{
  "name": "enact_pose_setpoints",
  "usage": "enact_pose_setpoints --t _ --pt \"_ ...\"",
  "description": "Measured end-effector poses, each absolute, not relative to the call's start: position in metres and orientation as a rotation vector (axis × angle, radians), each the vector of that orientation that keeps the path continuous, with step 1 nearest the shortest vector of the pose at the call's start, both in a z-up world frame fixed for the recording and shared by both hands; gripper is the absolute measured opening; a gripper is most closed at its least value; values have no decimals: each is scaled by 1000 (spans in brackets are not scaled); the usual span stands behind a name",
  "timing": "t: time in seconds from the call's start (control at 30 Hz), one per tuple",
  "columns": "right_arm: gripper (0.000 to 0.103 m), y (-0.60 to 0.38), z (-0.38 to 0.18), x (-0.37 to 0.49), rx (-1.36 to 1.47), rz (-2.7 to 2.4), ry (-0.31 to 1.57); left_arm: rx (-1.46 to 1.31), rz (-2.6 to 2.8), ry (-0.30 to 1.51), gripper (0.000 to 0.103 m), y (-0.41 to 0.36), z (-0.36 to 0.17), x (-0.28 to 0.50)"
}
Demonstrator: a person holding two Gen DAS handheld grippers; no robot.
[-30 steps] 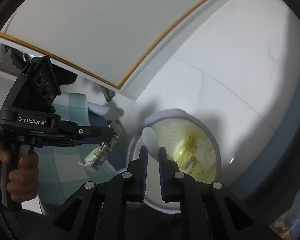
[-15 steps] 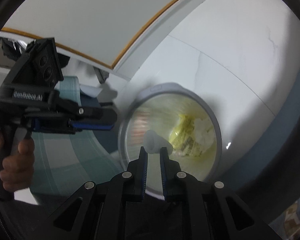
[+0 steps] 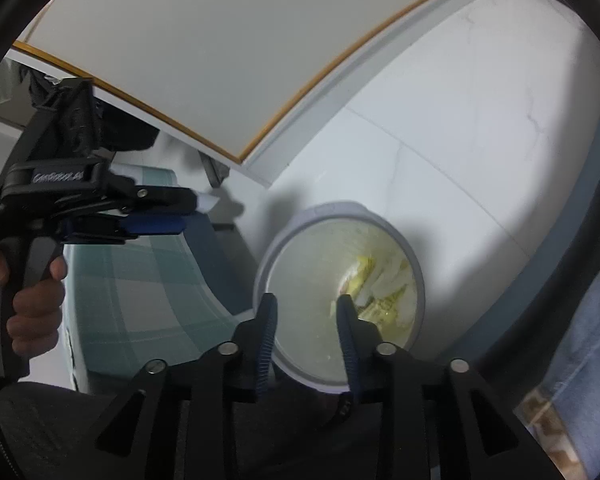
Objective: Collect trash
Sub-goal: 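Open both tools to drop the wrapper and strip into the bin, then move both tools back over the table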
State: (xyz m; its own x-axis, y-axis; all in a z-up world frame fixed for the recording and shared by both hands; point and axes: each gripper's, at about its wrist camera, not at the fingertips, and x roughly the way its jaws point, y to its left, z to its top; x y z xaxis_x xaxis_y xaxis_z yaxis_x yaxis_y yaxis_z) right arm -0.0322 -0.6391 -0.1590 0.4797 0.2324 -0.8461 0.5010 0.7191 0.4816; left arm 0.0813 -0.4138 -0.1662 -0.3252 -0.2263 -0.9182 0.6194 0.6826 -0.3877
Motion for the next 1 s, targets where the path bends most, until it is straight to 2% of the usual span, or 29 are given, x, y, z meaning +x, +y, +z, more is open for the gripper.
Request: enact_pose_setpoints --t 0.1,0.2,0.3,0.4,0.6,0.8,1.0 --pt "36 -638 -144 -34 784 -190 1051 354 -895 1583 53 -409 -139 74" --pt "42 -637 -126 -34 781 -195 1006 346 -882 1461 69 -401 -107 71" --pt "47 -634 -100 -34 752 -193 945 307 -861 1339 71 -387 -74 71" --pt "49 -630 -73 -35 715 -185 889 283 -833 1259 80 -372 -48 68" --pt "58 -614 -20 -31 649 -144 763 191 -711 1116 80 -314 -7 71" --pt "62 -571 28 -16 549 -32 648 159 -534 920 80 -247 30 71" --pt "68 -522 68 -1 464 72 572 93 -453 837 80 -194 51 72"
